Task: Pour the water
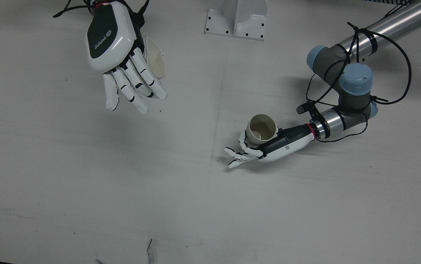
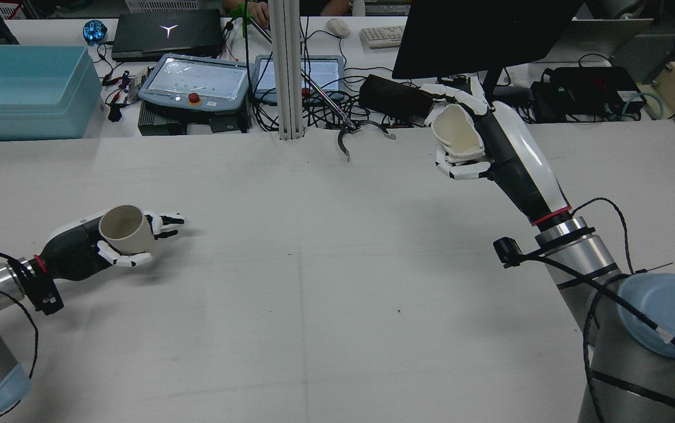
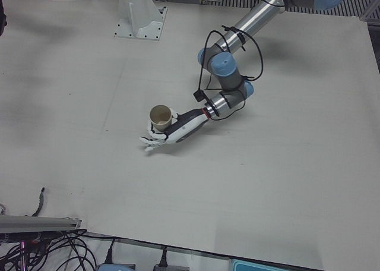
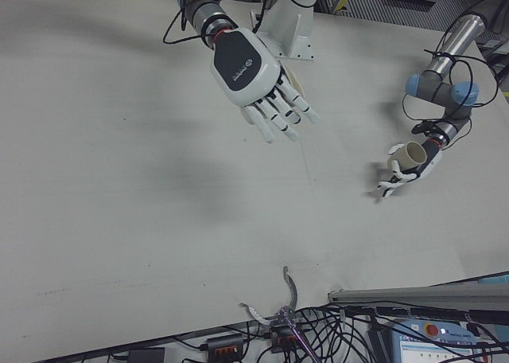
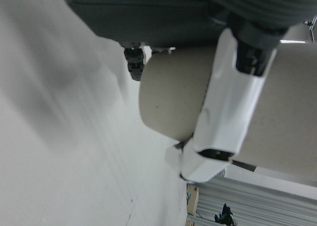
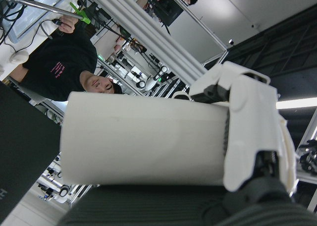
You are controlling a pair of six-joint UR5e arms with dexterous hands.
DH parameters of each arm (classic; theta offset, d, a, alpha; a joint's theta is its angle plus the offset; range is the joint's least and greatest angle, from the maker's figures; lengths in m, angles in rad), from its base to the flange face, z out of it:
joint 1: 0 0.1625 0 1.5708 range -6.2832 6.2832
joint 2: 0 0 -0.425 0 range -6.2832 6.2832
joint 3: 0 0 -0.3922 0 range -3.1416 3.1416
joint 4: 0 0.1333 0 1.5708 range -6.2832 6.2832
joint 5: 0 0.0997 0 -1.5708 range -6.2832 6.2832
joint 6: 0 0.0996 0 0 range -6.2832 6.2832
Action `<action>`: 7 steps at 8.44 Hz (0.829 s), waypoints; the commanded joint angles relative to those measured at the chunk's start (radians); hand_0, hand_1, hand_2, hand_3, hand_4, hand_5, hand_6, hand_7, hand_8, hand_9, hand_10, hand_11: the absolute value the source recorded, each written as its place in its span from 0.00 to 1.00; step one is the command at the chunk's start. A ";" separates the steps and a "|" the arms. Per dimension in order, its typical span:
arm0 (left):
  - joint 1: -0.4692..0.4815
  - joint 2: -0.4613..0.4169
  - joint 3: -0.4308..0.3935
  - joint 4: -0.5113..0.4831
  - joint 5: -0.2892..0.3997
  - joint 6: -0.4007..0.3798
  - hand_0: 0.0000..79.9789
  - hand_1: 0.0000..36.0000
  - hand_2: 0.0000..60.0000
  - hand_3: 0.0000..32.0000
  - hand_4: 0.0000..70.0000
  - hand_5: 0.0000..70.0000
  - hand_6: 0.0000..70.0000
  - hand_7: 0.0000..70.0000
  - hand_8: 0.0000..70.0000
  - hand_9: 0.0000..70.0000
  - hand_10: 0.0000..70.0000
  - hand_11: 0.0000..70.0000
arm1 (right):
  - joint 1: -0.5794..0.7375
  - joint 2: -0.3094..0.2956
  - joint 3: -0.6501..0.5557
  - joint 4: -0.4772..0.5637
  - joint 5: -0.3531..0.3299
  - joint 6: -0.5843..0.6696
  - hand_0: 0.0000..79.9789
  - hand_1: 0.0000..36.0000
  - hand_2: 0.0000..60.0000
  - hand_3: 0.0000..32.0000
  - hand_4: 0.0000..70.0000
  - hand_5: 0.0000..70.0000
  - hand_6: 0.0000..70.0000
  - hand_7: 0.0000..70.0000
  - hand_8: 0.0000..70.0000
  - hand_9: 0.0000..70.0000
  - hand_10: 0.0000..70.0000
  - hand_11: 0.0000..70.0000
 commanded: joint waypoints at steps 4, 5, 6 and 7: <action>-0.385 0.335 0.228 -0.266 -0.056 0.026 1.00 1.00 1.00 0.00 1.00 1.00 0.23 0.34 0.08 0.06 0.10 0.20 | 0.051 -0.113 -0.055 0.002 0.045 0.265 0.72 0.89 0.76 0.00 0.13 0.20 0.47 0.56 0.25 0.30 0.00 0.00; -0.384 0.335 0.250 -0.306 -0.056 0.025 1.00 1.00 1.00 0.00 0.94 1.00 0.24 0.34 0.08 0.06 0.10 0.20 | 0.048 -0.112 -0.063 0.002 0.046 0.265 0.72 0.89 0.76 0.00 0.12 0.20 0.47 0.56 0.25 0.30 0.00 0.00; -0.382 0.333 0.252 -0.320 -0.056 0.025 1.00 1.00 1.00 0.00 0.84 1.00 0.24 0.32 0.07 0.05 0.09 0.20 | 0.046 -0.110 -0.063 0.002 0.046 0.265 0.72 0.89 0.75 0.00 0.12 0.20 0.48 0.56 0.25 0.30 0.00 0.00; -0.381 0.326 0.253 -0.335 -0.056 0.031 1.00 1.00 0.05 0.00 0.55 1.00 0.19 0.24 0.04 0.03 0.10 0.20 | 0.048 -0.110 -0.064 0.002 0.046 0.265 0.73 0.89 0.75 0.00 0.12 0.20 0.48 0.56 0.24 0.29 0.00 0.00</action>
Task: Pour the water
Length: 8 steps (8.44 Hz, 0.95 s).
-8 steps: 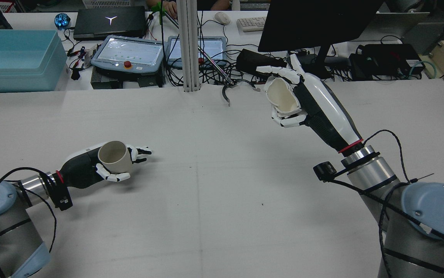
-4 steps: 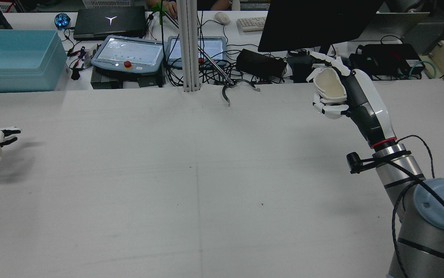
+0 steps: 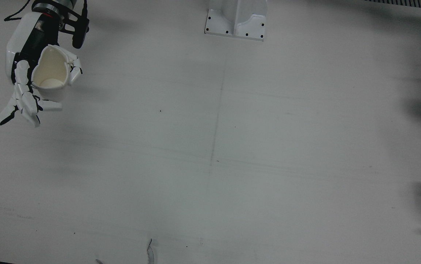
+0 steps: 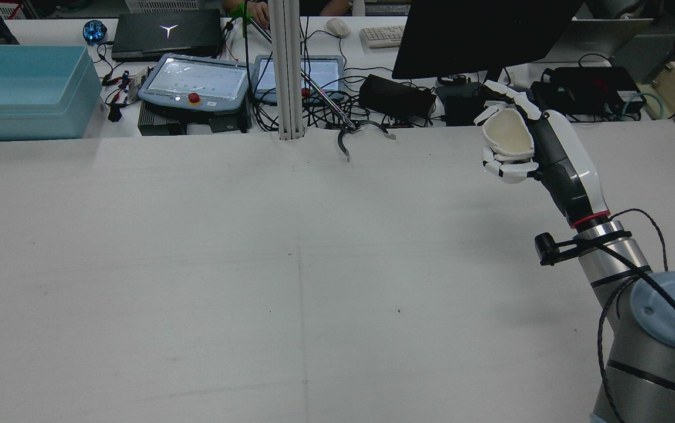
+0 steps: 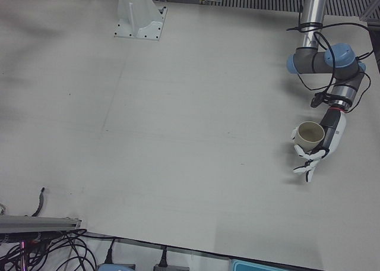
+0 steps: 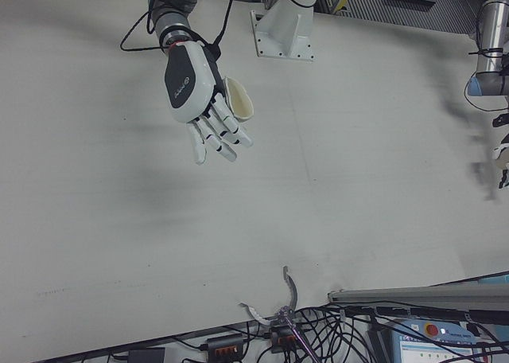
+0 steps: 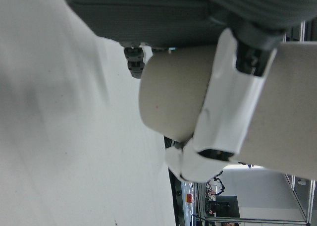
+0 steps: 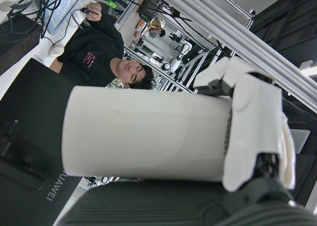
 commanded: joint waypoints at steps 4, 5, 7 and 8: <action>-0.001 -0.006 0.035 -0.075 -0.002 0.005 0.57 0.00 0.00 0.00 0.06 0.00 0.00 0.00 0.00 0.00 0.01 0.03 | -0.005 0.001 -0.015 0.000 0.000 0.003 0.73 0.88 0.73 0.00 0.11 0.20 0.47 0.55 0.24 0.29 0.00 0.00; -0.001 -0.005 0.045 -0.085 -0.002 0.005 0.57 0.03 0.00 0.00 0.06 0.00 0.00 0.00 0.00 0.00 0.02 0.04 | -0.005 0.002 -0.015 0.000 0.000 0.003 0.73 0.89 0.72 0.00 0.10 0.20 0.46 0.55 0.24 0.29 0.00 0.00; -0.003 0.001 0.049 -0.093 -0.002 0.005 0.59 0.06 0.00 0.02 0.06 0.00 0.00 0.00 0.00 0.00 0.02 0.05 | -0.005 0.002 -0.013 0.000 0.000 0.003 0.73 0.89 0.72 0.00 0.09 0.20 0.46 0.55 0.24 0.29 0.00 0.00; -0.003 0.003 0.052 -0.095 -0.002 0.005 0.59 0.09 0.00 0.02 0.05 0.00 0.00 0.00 0.00 0.00 0.03 0.06 | -0.005 0.004 -0.012 0.000 0.000 0.004 0.73 0.89 0.72 0.00 0.09 0.20 0.46 0.56 0.24 0.28 0.00 0.00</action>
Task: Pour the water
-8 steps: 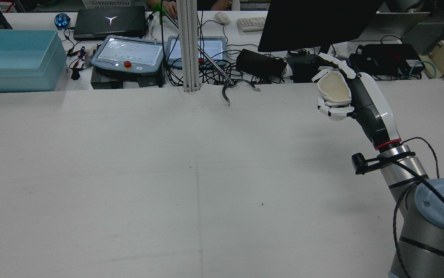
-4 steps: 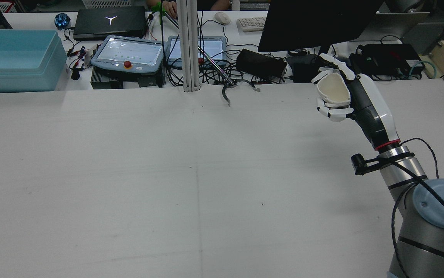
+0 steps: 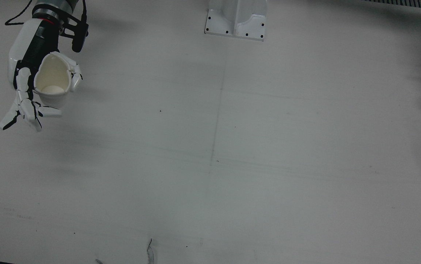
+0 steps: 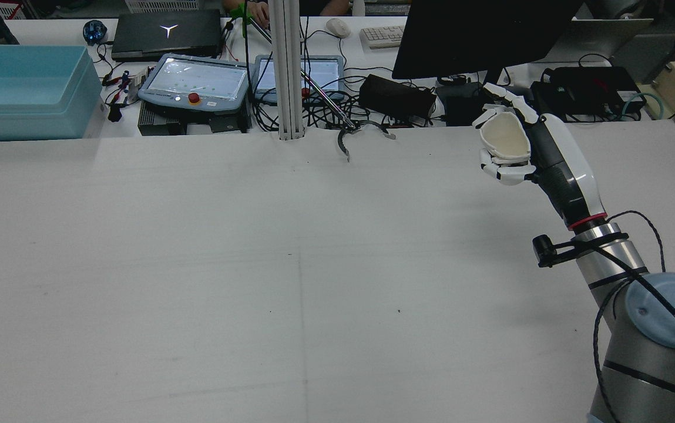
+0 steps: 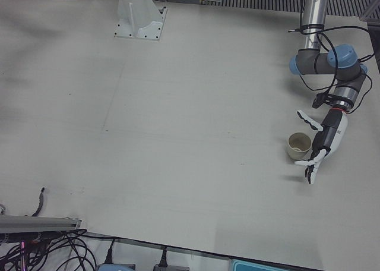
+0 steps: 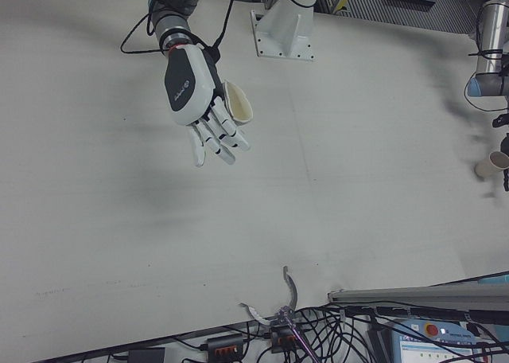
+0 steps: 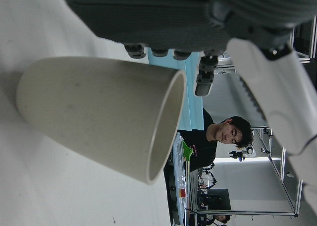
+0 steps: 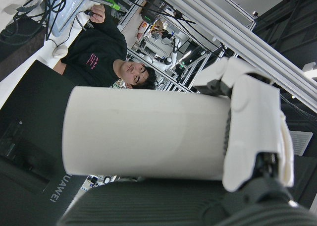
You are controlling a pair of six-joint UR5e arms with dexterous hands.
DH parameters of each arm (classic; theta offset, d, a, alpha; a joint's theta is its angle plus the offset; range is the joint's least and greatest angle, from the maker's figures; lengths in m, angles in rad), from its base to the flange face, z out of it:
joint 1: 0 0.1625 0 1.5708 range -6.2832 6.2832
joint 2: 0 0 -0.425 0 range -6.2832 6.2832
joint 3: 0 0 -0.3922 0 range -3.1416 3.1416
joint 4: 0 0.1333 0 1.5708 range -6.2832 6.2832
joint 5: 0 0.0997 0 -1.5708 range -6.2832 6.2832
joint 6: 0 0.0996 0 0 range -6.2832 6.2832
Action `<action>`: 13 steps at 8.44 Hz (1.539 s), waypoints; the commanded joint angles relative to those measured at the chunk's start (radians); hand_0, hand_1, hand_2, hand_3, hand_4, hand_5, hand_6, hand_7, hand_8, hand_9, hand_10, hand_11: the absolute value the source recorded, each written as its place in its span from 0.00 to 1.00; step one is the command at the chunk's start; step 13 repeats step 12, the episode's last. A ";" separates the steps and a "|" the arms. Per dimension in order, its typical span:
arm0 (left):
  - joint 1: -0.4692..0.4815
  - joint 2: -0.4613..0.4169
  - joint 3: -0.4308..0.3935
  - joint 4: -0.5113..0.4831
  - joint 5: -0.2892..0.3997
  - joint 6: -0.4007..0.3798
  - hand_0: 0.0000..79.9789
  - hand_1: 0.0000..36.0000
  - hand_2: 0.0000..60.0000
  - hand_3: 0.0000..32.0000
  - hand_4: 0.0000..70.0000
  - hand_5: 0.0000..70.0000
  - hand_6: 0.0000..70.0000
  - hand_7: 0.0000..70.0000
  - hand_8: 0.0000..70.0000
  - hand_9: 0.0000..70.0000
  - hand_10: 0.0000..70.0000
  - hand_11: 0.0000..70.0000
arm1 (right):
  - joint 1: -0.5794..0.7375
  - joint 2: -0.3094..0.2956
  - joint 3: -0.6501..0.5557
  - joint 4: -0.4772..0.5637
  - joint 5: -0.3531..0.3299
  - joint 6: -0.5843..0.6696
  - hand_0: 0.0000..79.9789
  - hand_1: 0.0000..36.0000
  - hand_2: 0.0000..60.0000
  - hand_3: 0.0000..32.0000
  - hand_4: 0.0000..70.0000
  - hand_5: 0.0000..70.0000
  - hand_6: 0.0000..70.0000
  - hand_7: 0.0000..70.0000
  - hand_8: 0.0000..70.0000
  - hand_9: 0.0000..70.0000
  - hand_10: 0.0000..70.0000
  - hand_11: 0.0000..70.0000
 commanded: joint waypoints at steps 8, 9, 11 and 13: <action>-0.146 -0.014 0.038 -0.079 -0.044 0.116 0.66 0.14 0.00 0.00 0.13 0.00 0.00 0.00 0.00 0.00 0.02 0.06 | 0.149 -0.160 -0.009 0.001 -0.120 0.119 0.73 0.89 0.72 0.00 0.07 0.19 0.43 0.55 0.22 0.26 0.00 0.00; -0.205 0.003 -0.049 -0.070 -0.043 0.192 0.66 0.11 0.00 0.00 0.16 0.00 0.00 0.00 0.00 0.00 0.02 0.04 | 0.156 -0.162 -0.068 0.003 -0.120 0.176 0.72 0.87 0.71 0.00 0.05 0.19 0.42 0.53 0.22 0.26 0.00 0.00; -0.208 0.019 -0.089 -0.067 -0.043 0.210 0.68 0.11 0.00 0.00 0.18 0.00 0.00 0.00 0.00 0.00 0.01 0.04 | 0.149 -0.159 -0.166 0.023 -0.117 0.235 0.67 0.78 0.72 0.00 0.09 0.18 0.42 0.52 0.28 0.34 0.00 0.01; -0.208 0.020 -0.132 -0.045 -0.043 0.212 0.64 0.04 0.00 0.00 0.18 0.00 0.00 0.00 0.00 0.00 0.01 0.04 | 0.150 -0.158 -0.234 0.100 -0.118 0.245 0.66 0.73 0.71 0.00 0.12 0.18 0.45 0.51 0.33 0.41 0.02 0.06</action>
